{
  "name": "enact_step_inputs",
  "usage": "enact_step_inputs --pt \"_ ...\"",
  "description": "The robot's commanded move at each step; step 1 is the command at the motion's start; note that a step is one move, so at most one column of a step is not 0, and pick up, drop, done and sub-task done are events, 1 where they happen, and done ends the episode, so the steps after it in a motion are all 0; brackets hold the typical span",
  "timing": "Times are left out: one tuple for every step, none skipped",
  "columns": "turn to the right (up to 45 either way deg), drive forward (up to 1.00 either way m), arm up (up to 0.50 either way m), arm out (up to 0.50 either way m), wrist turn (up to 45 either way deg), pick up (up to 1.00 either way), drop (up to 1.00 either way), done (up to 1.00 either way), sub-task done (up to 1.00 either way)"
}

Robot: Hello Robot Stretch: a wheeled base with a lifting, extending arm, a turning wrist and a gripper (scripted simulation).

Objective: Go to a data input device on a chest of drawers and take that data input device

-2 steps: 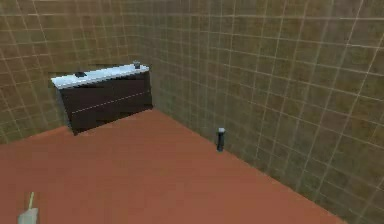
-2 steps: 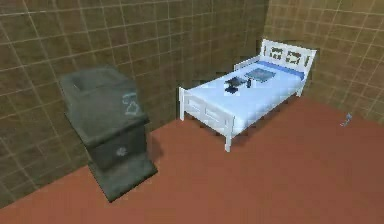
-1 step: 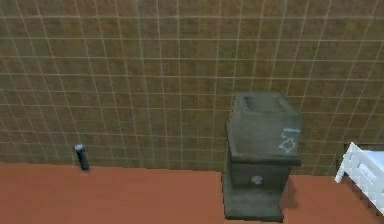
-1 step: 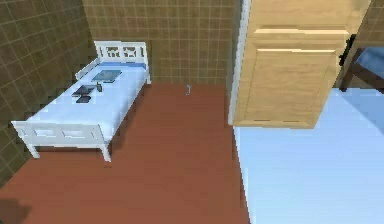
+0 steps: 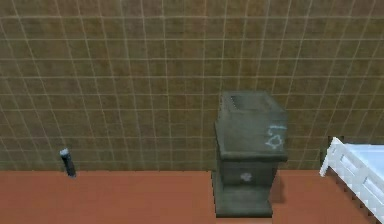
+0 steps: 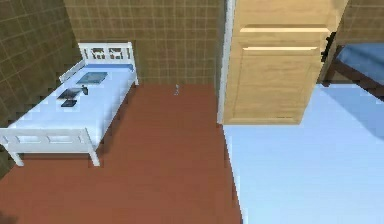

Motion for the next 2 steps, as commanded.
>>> enact_step_inputs --pt "0.0 0.2 0.0 0.0 0.0 0.0 0.0 0.0 0.0" --pt "-45.0 0.0 0.0 0.0 0.0 0.0 0.0 0.0 0.0"
